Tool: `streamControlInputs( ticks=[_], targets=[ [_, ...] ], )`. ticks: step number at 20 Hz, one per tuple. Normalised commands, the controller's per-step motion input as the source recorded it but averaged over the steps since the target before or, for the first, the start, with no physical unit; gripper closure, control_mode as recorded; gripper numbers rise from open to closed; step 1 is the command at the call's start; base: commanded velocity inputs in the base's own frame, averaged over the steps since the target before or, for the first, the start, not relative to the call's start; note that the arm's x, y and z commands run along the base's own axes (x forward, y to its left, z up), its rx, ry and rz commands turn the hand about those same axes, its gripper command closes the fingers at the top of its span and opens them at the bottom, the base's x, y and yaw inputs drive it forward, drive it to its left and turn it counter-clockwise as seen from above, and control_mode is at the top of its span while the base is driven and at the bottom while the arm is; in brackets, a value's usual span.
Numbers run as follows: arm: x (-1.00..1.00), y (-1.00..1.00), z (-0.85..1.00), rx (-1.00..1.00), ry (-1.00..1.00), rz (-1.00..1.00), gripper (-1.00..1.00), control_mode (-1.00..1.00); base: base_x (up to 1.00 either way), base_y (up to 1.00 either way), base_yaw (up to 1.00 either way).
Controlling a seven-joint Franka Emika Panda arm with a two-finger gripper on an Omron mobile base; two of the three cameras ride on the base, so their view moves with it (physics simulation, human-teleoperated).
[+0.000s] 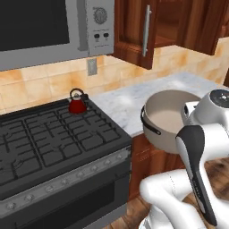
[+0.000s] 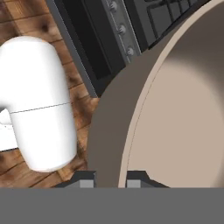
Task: Pick the kettle from the cabinet and place it on a stove burner. Then pick the pot from the counter and place it on another stove burner. Finally, turn both burners on.
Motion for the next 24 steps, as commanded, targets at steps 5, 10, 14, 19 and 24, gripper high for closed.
streamControlInputs(
  ticks=[5,10,14,19,24],
  targets=[
    [0.0,0.0,0.0,0.0,0.0,0.0,1.0,1.0,-0.01,0.86,-0.07],
    [0.0,0.0,0.0,0.0,0.0,0.0,1.0,1.0,0.07,0.84,-0.04],
    [0.0,0.0,0.0,0.0,0.0,0.0,1.0,1.0,0.24,0.74,0.0],
    [0.0,0.0,0.0,0.0,0.0,0.0,1.0,1.0,0.28,0.49,0.0],
    [0.0,0.0,0.0,0.0,0.0,0.0,1.0,1.0,0.24,0.11,0.02]
  ],
)
